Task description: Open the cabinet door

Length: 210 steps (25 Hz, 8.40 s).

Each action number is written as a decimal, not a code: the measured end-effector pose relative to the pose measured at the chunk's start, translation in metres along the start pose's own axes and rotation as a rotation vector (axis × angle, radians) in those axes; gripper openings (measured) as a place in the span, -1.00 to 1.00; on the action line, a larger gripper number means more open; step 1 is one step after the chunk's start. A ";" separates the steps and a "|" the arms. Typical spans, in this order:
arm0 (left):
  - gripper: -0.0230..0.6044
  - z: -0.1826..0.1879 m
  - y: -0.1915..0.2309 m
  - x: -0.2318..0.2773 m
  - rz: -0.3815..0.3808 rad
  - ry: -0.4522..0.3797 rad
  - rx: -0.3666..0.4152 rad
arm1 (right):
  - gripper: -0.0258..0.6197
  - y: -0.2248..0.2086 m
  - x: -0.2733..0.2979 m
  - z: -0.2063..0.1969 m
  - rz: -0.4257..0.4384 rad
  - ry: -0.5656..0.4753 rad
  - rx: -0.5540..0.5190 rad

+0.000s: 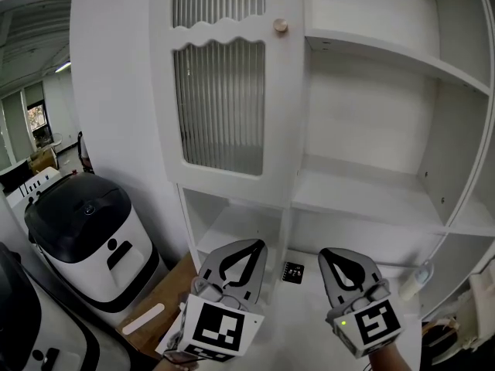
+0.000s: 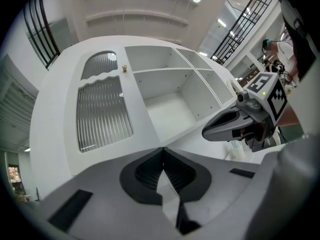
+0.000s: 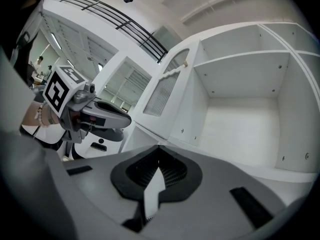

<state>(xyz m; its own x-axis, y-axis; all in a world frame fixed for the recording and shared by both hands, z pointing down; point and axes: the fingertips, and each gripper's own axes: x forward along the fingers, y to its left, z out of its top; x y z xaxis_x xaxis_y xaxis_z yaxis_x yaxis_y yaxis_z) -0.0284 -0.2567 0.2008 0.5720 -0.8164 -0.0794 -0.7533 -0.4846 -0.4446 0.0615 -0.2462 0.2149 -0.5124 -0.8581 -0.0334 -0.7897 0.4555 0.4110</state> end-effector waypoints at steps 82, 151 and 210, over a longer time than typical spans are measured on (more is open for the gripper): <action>-0.40 0.269 0.151 0.090 0.164 -0.354 0.101 | -0.92 -0.051 -0.008 0.057 0.023 -0.039 0.013; -0.68 0.282 0.165 -0.022 0.079 -0.412 0.200 | -0.92 -0.001 0.010 0.072 0.126 -0.062 0.018; -0.93 0.194 0.345 -0.244 0.667 -0.195 0.155 | -0.92 0.107 0.057 0.107 0.384 -0.140 0.030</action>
<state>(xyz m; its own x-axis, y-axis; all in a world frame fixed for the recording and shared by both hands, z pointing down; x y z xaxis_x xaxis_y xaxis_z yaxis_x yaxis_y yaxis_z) -0.3655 -0.1636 -0.1062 0.0632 -0.8454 -0.5305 -0.9164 0.1613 -0.3662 -0.0884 -0.2211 0.1591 -0.8113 -0.5846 -0.0072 -0.5404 0.7451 0.3910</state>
